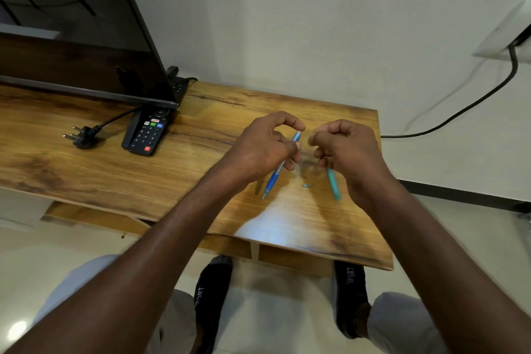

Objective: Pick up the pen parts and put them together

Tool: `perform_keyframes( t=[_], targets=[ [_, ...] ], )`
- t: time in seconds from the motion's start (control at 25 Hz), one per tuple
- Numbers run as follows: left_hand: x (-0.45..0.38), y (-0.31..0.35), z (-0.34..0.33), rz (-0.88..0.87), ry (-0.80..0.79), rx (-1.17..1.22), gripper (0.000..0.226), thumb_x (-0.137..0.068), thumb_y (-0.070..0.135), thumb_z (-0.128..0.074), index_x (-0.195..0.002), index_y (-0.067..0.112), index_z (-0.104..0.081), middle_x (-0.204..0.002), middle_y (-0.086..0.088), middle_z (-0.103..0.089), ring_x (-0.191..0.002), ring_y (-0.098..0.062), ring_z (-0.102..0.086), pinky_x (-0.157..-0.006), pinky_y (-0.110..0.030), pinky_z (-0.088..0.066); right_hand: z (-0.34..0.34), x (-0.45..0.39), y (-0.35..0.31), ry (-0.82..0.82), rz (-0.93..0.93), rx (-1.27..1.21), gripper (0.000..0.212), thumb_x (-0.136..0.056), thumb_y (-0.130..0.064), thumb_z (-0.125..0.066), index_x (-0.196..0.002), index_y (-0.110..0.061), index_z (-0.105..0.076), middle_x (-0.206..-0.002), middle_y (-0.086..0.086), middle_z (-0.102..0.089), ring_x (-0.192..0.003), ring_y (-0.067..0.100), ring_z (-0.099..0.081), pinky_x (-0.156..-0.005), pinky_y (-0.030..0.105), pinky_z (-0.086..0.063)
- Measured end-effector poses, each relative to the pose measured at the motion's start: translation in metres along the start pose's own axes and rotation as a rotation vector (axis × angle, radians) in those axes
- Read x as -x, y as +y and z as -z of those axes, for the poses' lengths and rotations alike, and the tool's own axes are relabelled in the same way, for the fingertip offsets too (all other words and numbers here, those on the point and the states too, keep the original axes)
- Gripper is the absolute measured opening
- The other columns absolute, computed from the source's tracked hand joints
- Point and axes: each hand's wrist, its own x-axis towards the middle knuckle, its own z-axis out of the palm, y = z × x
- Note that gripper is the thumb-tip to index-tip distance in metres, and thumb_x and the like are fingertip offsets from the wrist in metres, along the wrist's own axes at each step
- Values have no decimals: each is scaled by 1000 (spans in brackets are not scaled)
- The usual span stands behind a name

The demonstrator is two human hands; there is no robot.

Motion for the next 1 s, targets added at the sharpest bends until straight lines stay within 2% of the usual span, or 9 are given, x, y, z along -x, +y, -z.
perform_keyframes(
  t=[0.08,0.2,0.36,0.48,0.64,0.8,0.92,1.0],
  targets=[
    [0,1,-1,-1,-34,24,28,-101,13,-67,-125,24,-61,-91,-6,-81,-81,-25,-79,-59,-15,-49,4,1,-6,-26,-50,-133,22,-95,1,-66,-113,-9,-74,-91,9,-72,-67,14,-63,-56,26,-53],
    [0,3,-5,-6,-75,81,29,-100,13,-69,-127,18,-57,-92,-8,-81,-76,-24,-76,-55,-14,-49,10,1,-9,-26,-53,-198,18,-96,-3,-69,-109,-12,-79,-93,5,-79,-75,15,-70,-61,28,-53],
    [1,6,-8,-30,-81,112,31,-99,9,-69,-127,13,-57,-92,-10,-81,-73,-24,-74,-55,-14,-50,15,2,-10,-35,33,-151,19,-91,-8,-79,-109,-13,-78,-97,9,-82,-75,16,-73,-57,25,-54],
    [1,6,-7,-37,-71,113,31,-99,10,-70,-127,13,-58,-92,-11,-81,-73,-24,-74,-55,-14,-50,15,2,-9,-12,95,-60,14,-90,-10,-82,-103,-13,-80,-90,6,-82,-75,18,-76,-63,28,-56],
    [0,4,-6,-41,-65,103,30,-98,10,-70,-126,14,-59,-91,-10,-81,-72,-23,-75,-55,-14,-49,13,2,-8,-17,124,-10,8,-90,-11,-82,-97,-13,-81,-87,5,-82,-78,20,-78,-69,33,-59],
    [0,2,-6,-50,-62,55,31,-98,13,-72,-126,17,-60,-89,-7,-81,-74,-23,-76,-56,-12,-49,11,2,-7,-27,129,37,6,-92,-11,-79,-97,-13,-81,-88,5,-82,-78,17,-78,-71,32,-62],
    [0,1,-5,-50,-54,13,33,-98,14,-71,-128,19,-57,-89,-5,-81,-77,-23,-78,-57,-11,-49,11,1,-9,-53,110,61,5,-95,-9,-76,-99,-9,-79,-89,7,-81,-80,21,-80,-72,31,-64],
    [-1,0,-5,-64,-49,-31,35,-98,13,-71,-130,19,-57,-89,-5,-81,-77,-24,-78,-62,-17,-53,14,1,-11,-81,116,119,5,-96,-8,-74,-98,-8,-78,-88,9,-81,-81,23,-81,-74,35,-66]
  ],
)
